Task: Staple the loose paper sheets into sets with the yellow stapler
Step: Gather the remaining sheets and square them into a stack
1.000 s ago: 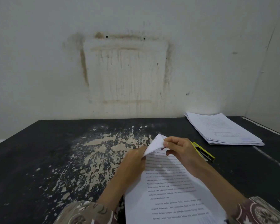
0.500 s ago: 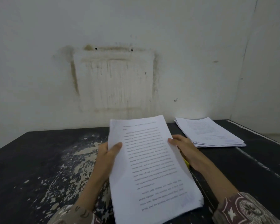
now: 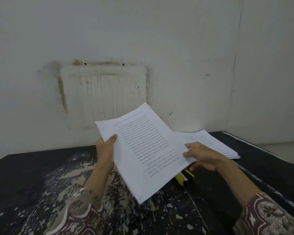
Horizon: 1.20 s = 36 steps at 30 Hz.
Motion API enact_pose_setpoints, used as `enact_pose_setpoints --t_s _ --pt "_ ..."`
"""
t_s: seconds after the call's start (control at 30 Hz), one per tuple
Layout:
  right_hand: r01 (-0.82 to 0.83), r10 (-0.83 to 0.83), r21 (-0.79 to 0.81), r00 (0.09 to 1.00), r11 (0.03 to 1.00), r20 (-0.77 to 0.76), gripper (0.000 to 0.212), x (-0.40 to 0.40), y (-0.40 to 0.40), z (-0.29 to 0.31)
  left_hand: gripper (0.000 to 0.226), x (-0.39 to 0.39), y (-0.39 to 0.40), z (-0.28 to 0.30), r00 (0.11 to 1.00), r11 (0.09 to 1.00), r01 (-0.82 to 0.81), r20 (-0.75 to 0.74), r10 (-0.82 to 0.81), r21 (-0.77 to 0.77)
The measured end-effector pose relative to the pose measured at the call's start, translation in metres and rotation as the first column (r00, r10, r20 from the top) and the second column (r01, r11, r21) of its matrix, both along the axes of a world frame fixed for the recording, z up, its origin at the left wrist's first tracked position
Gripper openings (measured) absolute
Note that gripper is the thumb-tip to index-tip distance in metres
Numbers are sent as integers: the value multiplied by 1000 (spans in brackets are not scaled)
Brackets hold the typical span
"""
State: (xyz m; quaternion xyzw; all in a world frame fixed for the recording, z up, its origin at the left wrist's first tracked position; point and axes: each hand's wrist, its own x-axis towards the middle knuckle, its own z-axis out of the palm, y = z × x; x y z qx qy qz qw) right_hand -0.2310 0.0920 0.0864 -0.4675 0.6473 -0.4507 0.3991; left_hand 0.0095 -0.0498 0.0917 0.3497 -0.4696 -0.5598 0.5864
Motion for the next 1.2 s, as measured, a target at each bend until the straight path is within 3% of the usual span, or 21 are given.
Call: enact_pose_setpoints --t_s 0.1,0.27,0.4,0.57,0.67,0.77,1.03,1.2 --pt "109 -109 -12 993 994 -39 23 -33 3 8 31 -38 1 -4 994 992 105 -17 -104 63" --pt "306 -307 -33 951 951 -42 20 -90 11 9 2 -101 18 -32 889 928 324 276 -365 182" --pt "420 -419 -1 904 907 -79 18 -132 12 3 4 -151 31 -42 801 864 452 326 -502 220" --pt "536 -533 36 843 844 -71 14 -166 8 -8 2 -196 25 -44 794 873 461 364 -487 161" --pt "601 -597 40 799 799 -69 20 -181 3 -16 12 -218 21 -47 812 879 449 336 -476 160" --pt "648 -643 79 761 758 -85 16 -196 -5 -28 20 -236 11 -59 815 878 439 326 -479 192" --pt "735 -715 117 677 668 -174 15 -226 -30 -66 15 -265 -12 -86 822 880 379 332 -462 285" --pt "732 -679 0 633 682 -371 14 -225 -34 -69 12 -275 -22 -95 813 906 344 405 -418 245"
